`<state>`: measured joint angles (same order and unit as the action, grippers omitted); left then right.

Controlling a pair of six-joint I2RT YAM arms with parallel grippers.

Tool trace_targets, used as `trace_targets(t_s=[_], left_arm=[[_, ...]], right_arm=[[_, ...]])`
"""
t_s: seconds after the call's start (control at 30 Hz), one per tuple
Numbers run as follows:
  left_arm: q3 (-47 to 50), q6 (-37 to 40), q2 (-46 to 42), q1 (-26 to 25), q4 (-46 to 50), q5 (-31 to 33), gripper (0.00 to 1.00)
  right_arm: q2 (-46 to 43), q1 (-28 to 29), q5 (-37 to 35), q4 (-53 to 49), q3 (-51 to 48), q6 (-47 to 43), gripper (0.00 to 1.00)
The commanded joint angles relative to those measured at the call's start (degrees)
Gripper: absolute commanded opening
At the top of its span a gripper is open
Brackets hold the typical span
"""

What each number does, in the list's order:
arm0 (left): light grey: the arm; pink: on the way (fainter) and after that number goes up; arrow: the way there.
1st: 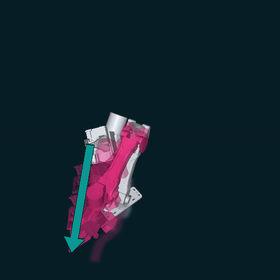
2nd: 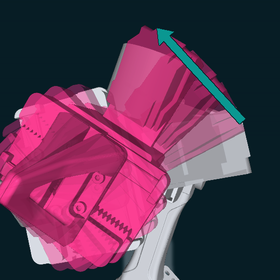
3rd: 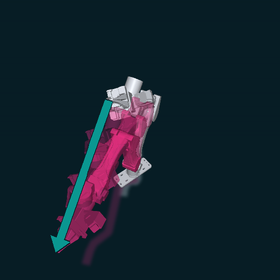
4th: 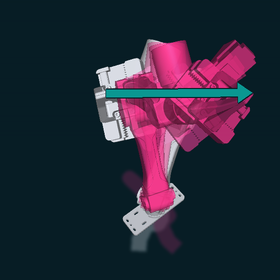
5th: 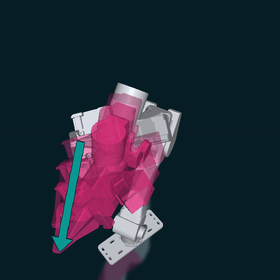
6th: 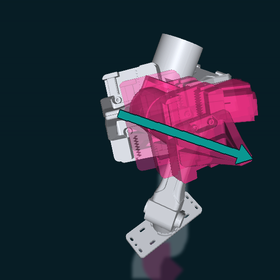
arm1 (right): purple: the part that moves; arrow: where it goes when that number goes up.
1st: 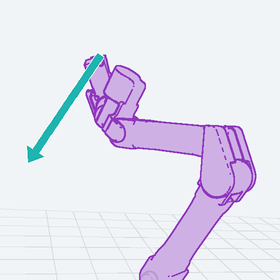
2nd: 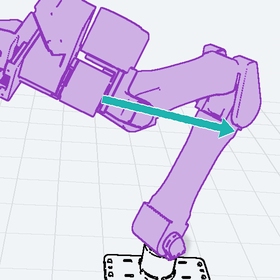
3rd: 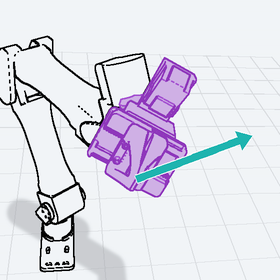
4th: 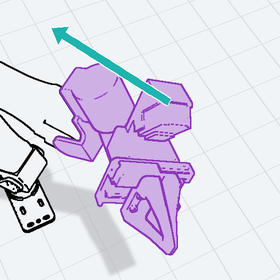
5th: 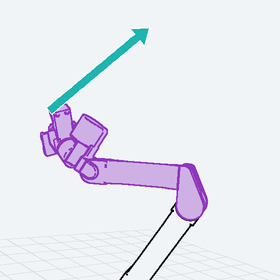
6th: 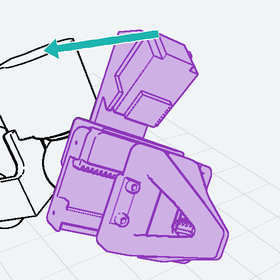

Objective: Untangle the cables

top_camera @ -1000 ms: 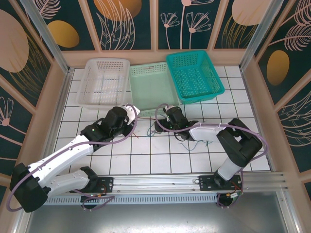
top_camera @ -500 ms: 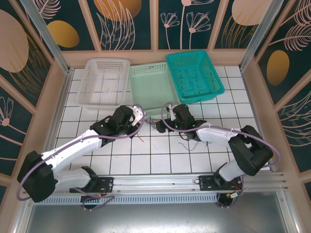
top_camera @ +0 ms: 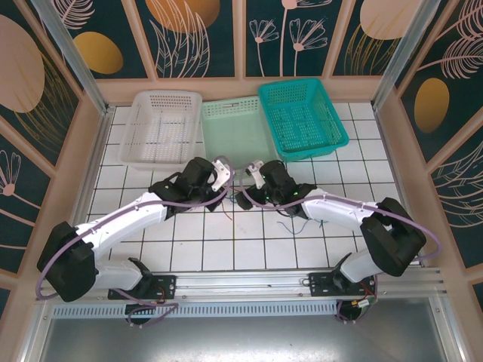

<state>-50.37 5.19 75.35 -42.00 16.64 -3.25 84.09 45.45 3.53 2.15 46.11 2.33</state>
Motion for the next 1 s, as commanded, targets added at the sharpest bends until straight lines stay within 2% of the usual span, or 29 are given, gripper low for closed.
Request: trace_targets(t_s=[0.0,0.17,0.27,0.37,0.43,0.53,0.6,0.63,0.67,0.7,0.77,0.8,0.83,0.97], left_arm=[[-1.9,1.5,1.1,0.2,1.2,-3.2,0.07],[-2.1,2.1,0.9,0.2,0.4,-4.8,0.08],[-1.6,1.8,0.5,0.2,0.1,-4.7,0.08],[-0.9,1.6,-0.2,0.2,-0.2,-4.2,0.09],[-0.7,1.1,-0.2,0.1,-0.4,-3.4,0.11],[-0.6,-0.4,0.1,0.2,-0.6,-0.2,0.12],[-0.4,-2.3,0.1,0.2,-1.4,4.2,0.26],[-0.3,-2.9,-0.1,0.1,-1.9,5.9,0.28],[-0.1,-3.9,-0.4,0.1,-2.7,7.4,0.37],[0.3,-5.5,-1.1,0.2,-4.0,9.8,0.54],[2.0,-8.9,-2.9,0.1,-6.9,12.5,0.63],[3.4,-11.1,-4.5,0.1,-9.0,13.4,0.84],[5.1,-14.0,-6.3,0.2,-11.5,14.4,0.98],[13.0,-30.0,-13.8,0.2,-22.1,15.8,0.99]], right_arm=[[2.1,0.7,0.8,1.1,2.6,-5.5,0.94],[6.4,0.7,4.8,1.5,5.1,-8.8,0.87],[8.3,0.6,6.1,0.8,5.9,-9.8,0.79],[8.1,0.6,7.0,1.0,5.3,-10.1,0.6],[7.0,0.6,7.3,2.0,4.4,-10.0,0.42],[5.3,0.6,7.5,2.9,3.5,-9.8,0.2],[5.0,0.6,7.2,2.7,3.2,-9.8,0.1],[5.1,0.6,6.8,2.4,3.4,-9.6,0.06],[5.3,0.6,6.1,2.3,3.4,-9.4,0.02],[5.5,0.6,4.8,2.2,3.6,-8.9,0.0],[5.9,0.3,3.1,1.9,4.1,-7.7,0.0],[5.9,0.0,3.0,2.1,4.1,-6.9,0.0],[5.7,-0.3,3.3,2.7,4.0,-6.1,0.0],[4.4,-1.3,3.4,5.4,3.0,-3.1,0.0]])
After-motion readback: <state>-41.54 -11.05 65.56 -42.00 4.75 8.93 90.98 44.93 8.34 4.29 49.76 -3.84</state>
